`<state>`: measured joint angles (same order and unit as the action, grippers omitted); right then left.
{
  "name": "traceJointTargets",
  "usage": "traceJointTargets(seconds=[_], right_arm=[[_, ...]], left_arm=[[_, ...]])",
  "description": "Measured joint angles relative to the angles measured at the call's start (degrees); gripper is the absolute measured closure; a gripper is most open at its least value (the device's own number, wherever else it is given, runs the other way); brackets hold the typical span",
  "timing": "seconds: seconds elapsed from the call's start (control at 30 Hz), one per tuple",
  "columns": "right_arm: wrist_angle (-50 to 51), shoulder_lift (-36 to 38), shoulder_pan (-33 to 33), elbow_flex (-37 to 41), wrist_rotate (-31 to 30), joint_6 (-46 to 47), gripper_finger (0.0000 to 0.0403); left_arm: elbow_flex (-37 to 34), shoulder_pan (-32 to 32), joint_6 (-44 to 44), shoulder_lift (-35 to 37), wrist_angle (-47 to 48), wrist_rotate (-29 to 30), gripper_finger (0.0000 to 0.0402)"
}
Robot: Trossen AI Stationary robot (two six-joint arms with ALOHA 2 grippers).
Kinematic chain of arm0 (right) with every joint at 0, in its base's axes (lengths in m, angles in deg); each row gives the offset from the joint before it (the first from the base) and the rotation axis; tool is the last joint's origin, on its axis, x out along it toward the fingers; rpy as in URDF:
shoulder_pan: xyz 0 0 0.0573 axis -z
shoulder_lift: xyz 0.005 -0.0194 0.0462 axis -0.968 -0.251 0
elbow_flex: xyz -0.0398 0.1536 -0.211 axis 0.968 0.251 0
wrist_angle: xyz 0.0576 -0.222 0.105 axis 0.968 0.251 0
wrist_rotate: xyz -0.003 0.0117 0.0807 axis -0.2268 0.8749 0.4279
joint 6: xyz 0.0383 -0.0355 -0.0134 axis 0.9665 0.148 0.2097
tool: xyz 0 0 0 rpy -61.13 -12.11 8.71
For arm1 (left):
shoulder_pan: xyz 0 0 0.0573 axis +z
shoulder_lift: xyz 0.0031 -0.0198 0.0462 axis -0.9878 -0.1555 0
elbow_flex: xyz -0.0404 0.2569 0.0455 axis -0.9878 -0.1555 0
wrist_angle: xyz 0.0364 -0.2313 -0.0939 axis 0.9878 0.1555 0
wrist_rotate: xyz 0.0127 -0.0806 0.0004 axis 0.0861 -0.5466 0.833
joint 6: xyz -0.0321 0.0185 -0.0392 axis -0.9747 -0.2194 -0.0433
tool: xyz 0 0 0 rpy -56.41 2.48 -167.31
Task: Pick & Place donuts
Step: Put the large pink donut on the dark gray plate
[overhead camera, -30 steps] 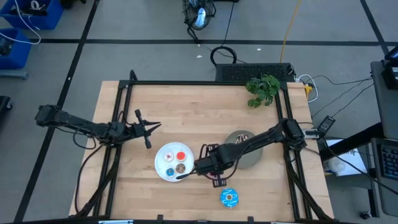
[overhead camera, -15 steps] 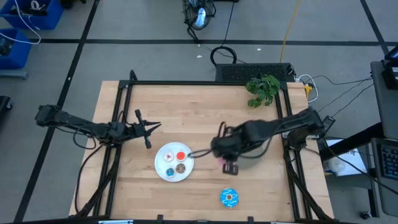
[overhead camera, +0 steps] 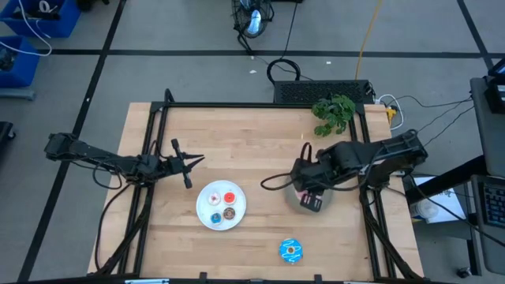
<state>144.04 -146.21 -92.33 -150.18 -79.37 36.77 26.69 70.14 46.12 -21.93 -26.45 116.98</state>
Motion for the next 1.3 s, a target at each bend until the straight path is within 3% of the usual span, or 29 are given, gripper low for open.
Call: traceJointTargets(seconds=[0.2,0.4,0.73,0.97,1.3], right_arm=[[-0.6,0.0,-0.1,6.5,3.1,0.0,0.0389],[-8.0,-0.1,0.0,19.3,3.5,-4.1,0.0389],[-20.1,-0.1,2.0,40.3,12.0,-7.4,0.0389],[-22.9,-0.1,5.2,45.8,13.6,-8.1,0.0389],[-23.6,-0.1,9.8,46.4,14.9,-10.8,0.0389]], left_arm=[[0.0,0.0,0.0,0.0,0.0,0.0,0.0364],[0.0,0.0,0.0,0.0,0.4,0.0,0.0364],[0.0,0.0,-0.2,0.0,0.4,0.0,0.0364],[0.0,0.0,-0.2,0.0,0.4,0.0,0.0364],[0.0,0.0,-0.1,0.0,0.4,0.0,0.0364]])
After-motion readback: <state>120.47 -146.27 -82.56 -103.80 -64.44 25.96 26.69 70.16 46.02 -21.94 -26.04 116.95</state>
